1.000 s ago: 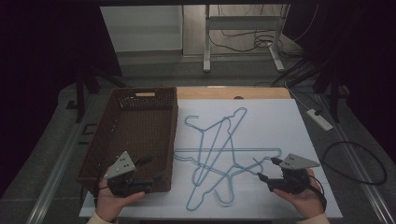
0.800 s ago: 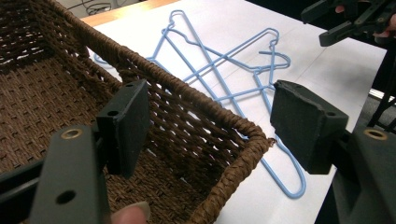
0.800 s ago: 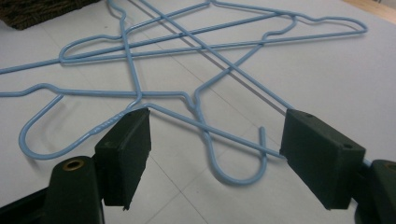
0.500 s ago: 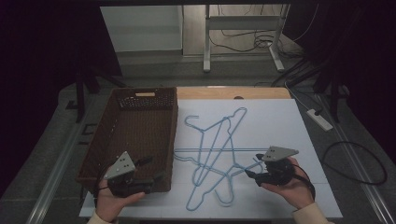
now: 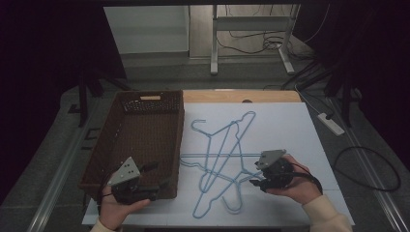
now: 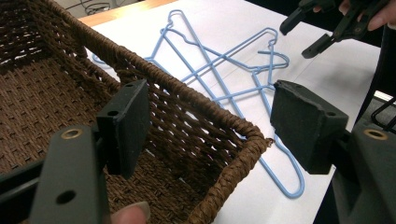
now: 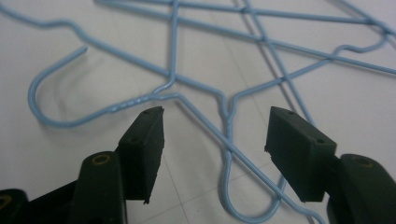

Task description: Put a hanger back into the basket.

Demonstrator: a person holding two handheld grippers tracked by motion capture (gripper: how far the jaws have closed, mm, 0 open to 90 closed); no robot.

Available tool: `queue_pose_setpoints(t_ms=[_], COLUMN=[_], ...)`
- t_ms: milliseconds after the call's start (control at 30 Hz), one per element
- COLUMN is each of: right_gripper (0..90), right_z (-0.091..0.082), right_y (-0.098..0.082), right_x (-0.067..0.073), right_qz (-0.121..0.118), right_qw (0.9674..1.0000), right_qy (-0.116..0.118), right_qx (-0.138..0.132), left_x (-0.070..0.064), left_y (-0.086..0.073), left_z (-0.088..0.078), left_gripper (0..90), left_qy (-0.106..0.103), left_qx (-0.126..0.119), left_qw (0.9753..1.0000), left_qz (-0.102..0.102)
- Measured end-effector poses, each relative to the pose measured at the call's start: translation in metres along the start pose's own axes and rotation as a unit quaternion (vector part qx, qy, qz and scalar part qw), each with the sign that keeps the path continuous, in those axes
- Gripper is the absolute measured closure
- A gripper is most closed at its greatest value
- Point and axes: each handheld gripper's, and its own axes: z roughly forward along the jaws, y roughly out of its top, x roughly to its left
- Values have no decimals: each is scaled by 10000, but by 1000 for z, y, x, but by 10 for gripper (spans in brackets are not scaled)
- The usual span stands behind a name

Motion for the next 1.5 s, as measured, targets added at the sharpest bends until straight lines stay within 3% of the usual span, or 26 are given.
queue_pose_setpoints(t_ms=[100,200,400,633,867,967,1100,1133,1267,1333,1367,1400,1433,1500], right_gripper=[408,433,492,658,811,830,867,865,871,873,873,873,874,875], right_z=[9,20,38,58,67,68,66,63,55,49,44,42,38,33], right_y=[8,15,27,37,40,40,39,39,37,37,37,36,36,36], right_x=[-4,-5,-5,-1,1,1,0,-2,-6,-7,-9,-10,-13,-17], right_qz=[-345,-730,-1430,-2085,-2248,-2293,-2258,-2158,-2089,-1944,-1744,-1644,-1373,-1013], right_qw=[9986,9946,9809,9605,9523,9510,9536,9564,9606,9657,9706,9733,9788,9858], right_qy=[260,433,684,830,929,954,938,950,946,944,911,854,773,681], right_qx=[296,588,1128,1646,1843,1840,1759,1726,1570,1442,1383,1355,1309,1150], left_x=[0,0,1,0,0,0,0,0,0,0,0,0,0,-1], left_y=[0,0,-1,-1,-1,-1,-1,-1,-1,-1,-1,-1,0,0], left_z=[0,0,1,1,2,2,2,2,2,2,2,2,2,2], left_gripper=[296,296,296,296,296,296,296,296,296,296,296,296,296,296], left_qy=[-4,-6,-10,-10,-14,-14,-12,-13,-16,-13,-13,-18,-11,-18], left_qx=[6,9,32,28,35,36,37,36,32,33,33,30,29,30], left_qw=[10000,10000,10000,10000,10000,10000,10000,10000,10000,10000,10000,10000,10000,10000], left_qz=[2,-5,12,11,12,11,14,17,21,14,16,16,24,31])
